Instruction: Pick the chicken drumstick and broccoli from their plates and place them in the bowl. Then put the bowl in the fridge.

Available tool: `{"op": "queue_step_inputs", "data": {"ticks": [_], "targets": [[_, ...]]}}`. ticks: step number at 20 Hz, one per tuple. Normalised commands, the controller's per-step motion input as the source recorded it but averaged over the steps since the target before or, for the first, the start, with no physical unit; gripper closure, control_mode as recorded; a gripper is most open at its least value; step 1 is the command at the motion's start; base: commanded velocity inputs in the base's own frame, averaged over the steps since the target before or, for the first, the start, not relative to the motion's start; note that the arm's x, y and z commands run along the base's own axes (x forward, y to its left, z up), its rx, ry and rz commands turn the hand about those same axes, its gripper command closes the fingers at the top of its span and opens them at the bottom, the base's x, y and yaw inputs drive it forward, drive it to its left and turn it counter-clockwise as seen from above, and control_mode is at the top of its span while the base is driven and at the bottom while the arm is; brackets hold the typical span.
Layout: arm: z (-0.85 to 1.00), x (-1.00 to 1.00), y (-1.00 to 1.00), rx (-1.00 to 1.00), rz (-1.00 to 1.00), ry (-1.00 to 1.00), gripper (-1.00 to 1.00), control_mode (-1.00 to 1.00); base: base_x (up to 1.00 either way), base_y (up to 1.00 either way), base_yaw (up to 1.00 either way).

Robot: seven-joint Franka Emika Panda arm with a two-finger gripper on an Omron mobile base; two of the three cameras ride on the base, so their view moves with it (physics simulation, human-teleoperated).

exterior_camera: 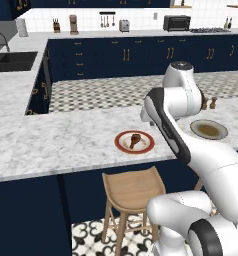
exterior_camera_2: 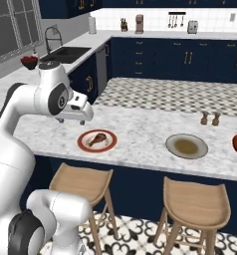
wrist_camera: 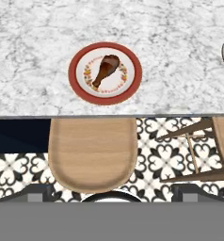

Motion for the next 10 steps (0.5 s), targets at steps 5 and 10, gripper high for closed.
{"op": "queue_step_inputs", "data": {"ticks": [5,10], "targets": [[0.0,0.0,0.0,0.0,0.0,0.0,-1.0,1.0,0.31,0.42,0.0],[0.0,0.0,0.0,0.0,0.0,0.0,-1.0,1.0,0.56,0.06,0.0]]}}
